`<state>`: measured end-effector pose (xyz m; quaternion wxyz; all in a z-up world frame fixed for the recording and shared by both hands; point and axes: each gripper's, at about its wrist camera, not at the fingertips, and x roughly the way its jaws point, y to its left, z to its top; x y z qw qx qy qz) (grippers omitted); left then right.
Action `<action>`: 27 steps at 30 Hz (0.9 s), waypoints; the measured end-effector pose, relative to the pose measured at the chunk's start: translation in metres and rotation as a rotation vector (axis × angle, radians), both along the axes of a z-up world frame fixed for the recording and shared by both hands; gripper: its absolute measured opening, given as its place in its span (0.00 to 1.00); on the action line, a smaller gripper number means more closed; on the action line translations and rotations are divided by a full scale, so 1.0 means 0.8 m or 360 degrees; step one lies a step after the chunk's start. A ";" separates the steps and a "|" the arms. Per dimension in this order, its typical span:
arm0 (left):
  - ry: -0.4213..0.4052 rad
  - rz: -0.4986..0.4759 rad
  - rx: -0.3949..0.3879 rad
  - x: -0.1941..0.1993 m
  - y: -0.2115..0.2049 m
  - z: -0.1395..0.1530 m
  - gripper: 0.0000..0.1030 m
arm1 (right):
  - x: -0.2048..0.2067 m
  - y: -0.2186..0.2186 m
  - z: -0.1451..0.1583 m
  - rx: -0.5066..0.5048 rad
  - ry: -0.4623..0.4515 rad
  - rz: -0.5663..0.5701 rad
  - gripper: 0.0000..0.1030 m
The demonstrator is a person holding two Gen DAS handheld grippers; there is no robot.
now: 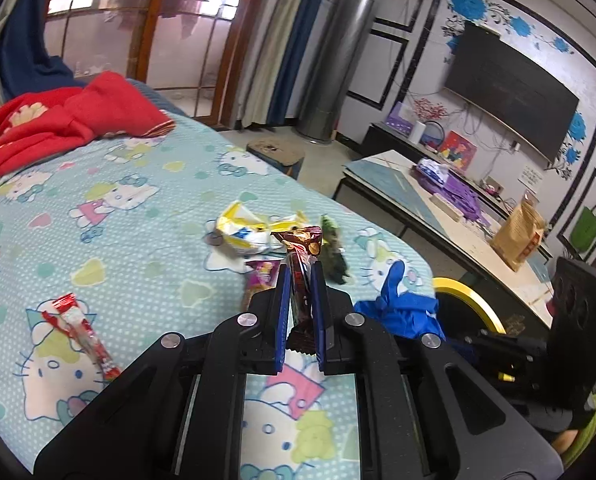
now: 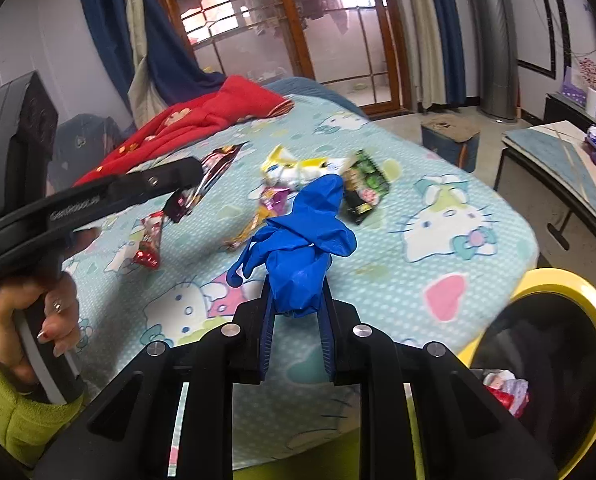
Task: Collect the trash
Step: 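Carry the chocolate wrapper and blue glove over the bin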
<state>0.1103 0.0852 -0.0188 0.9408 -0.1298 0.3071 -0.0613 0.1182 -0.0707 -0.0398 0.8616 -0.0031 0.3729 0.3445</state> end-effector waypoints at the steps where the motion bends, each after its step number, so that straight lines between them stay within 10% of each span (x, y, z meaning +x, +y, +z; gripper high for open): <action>1: -0.0002 -0.0009 0.0000 0.000 -0.002 0.001 0.06 | 0.002 -0.005 0.001 -0.0001 -0.0001 -0.0015 0.19; 27: -0.0066 -0.0284 -0.0026 -0.007 -0.083 0.001 0.06 | 0.024 -0.108 0.014 -0.0002 -0.0053 -0.0327 0.19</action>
